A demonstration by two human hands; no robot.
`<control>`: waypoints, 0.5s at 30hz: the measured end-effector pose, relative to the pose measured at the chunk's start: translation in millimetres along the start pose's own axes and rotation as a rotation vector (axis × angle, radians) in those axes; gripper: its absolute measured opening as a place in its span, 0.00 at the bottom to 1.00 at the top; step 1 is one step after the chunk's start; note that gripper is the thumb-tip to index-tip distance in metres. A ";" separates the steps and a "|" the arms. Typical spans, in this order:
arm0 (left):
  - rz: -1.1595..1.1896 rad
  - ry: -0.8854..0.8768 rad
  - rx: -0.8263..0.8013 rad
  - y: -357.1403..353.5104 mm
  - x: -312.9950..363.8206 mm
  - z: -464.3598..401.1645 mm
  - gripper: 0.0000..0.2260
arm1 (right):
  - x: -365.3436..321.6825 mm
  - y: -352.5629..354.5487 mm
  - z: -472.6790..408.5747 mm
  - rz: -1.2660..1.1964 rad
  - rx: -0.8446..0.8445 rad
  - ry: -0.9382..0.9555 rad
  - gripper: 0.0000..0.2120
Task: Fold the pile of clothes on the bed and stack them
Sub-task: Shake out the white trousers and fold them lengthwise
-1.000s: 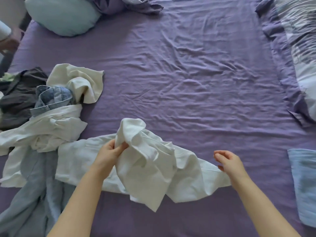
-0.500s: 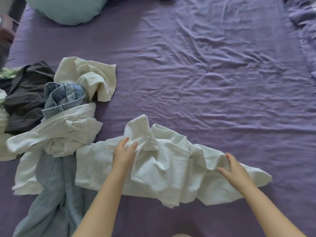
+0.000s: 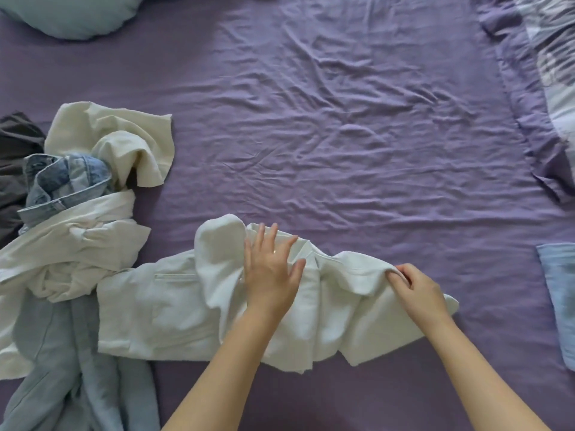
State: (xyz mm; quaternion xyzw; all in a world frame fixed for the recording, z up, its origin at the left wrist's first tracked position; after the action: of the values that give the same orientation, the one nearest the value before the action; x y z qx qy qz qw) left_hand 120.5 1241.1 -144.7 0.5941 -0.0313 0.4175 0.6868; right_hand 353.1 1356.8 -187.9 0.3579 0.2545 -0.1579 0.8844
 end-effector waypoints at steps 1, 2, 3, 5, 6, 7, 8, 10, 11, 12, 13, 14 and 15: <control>-0.036 -0.096 -0.071 -9.1 13.2 -6.3 0.18 | 2.5 12.5 1.0 -0.009 0.029 0.014 0.09; -0.048 -0.169 -0.179 -18.6 26.7 -13.6 0.19 | 4.7 26.6 1.6 -0.006 0.052 0.034 0.10; -0.070 -0.213 -0.300 -28.4 39.3 -21.2 0.21 | 6.5 41.0 2.5 0.017 0.051 0.055 0.10; -0.192 -0.246 -0.489 -47.4 60.3 -35.9 0.23 | 10.7 69.1 4.0 0.158 -0.051 0.103 0.09; -0.245 -0.245 -0.547 -55.6 68.5 -43.2 0.24 | 12.0 82.6 3.7 0.246 -0.125 0.119 0.09; -0.274 -0.232 -0.593 -62.3 75.7 -51.2 0.24 | 12.1 96.5 1.5 0.314 -0.197 0.117 0.10; -0.285 -0.210 -0.637 -68.1 82.1 -58.6 0.24 | 10.2 109.9 -3.0 0.355 -0.253 0.108 0.11; -0.324 -0.177 -0.671 -78.4 91.9 -73.9 0.19 | 2.7 131.6 -20.9 0.450 -0.266 0.148 0.13; -0.362 -0.162 -0.648 -83.0 95.5 -81.7 0.16 | -2.3 138.3 -32.8 0.516 -0.213 0.206 0.13; -0.395 -0.139 -0.607 -87.3 98.7 -89.4 0.13 | -5.7 140.8 -45.7 0.571 -0.148 0.264 0.13; -0.415 -0.106 -0.565 -92.5 101.6 -96.8 0.11 | -7.9 139.8 -58.0 0.622 -0.105 0.306 0.13; -0.422 -0.069 -0.533 -98.7 104.2 -103.2 0.10 | -6.6 137.0 -69.9 0.672 -0.094 0.339 0.15; -0.420 -0.036 -0.523 -105.7 106.9 -108.1 0.09 | -1.6 134.0 -79.4 0.710 -0.113 0.368 0.18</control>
State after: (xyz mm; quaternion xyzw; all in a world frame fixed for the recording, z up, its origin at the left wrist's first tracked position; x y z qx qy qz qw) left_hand 205.5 1395.3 -202.1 0.3988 -0.0264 0.2343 0.8862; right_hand 386.8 1506.6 -161.8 0.3969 0.2771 0.2384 0.8419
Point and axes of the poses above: each hand's wrist, its own z-axis away from the middle knuckle, its own y-axis out of the back of the hand, x = y × z, the point moved 2 cm from there along -z, towards the middle knuckle, and after that the axes turned 9 degrees about -x, right-handed, at the moved point
